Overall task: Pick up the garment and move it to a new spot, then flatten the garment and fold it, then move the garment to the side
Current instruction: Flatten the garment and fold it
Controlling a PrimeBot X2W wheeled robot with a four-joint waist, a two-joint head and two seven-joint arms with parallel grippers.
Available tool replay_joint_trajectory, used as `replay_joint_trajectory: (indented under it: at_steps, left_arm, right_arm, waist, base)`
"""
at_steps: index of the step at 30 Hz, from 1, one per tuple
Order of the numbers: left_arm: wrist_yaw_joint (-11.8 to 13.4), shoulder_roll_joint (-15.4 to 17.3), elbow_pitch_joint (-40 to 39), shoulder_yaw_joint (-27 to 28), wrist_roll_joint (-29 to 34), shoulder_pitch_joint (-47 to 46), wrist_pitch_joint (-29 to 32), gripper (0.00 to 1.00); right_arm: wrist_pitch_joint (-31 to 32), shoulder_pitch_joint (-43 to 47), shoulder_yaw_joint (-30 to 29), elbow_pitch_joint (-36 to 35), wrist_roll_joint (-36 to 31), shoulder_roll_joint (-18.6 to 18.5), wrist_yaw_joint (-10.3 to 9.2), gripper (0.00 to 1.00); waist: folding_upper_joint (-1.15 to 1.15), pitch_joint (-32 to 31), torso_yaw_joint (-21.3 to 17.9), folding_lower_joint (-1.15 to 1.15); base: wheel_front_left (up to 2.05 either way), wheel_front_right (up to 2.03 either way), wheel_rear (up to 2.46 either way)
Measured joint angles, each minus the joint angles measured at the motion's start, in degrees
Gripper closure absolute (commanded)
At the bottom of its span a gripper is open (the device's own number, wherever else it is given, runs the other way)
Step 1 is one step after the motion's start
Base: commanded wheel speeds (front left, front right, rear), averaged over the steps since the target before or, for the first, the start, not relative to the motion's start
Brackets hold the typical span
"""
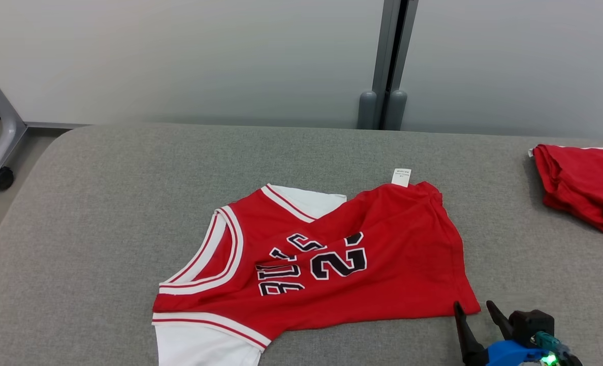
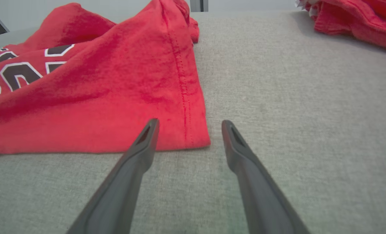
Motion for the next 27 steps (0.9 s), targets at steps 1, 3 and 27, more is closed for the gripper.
replay_joint_trajectory:
  at_steps: [1,3,27]
  left_arm:
    - [0.00,0.11,0.27,-0.64,-0.20,-0.50,-0.01,0.00]
    - [0.01,0.36,0.68,-1.80,-1.63,-1.52,-0.05,0.00]
    - [0.00,7.57,-16.66,-6.97,-13.28,-22.89,0.19,1.00]
  right_arm:
    - [0.00,-0.41,0.09,0.77,0.02,0.00,0.00,0.00]
    - [-0.01,-1.52,1.13,3.15,0.86,-0.01,0.00,0.00]
    - [-0.04,-18.45,7.37,-7.83,8.25,-1.44,0.00,1.00]
  waist:
    - [0.00,0.27,0.03,0.00]
    - [0.00,0.87,0.09,0.00]
    - [0.00,6.68,-2.63,0.00]
  base:
    - [0.00,0.00,0.00]
    - [0.00,0.00,0.00]
    - [0.00,0.00,0.00]
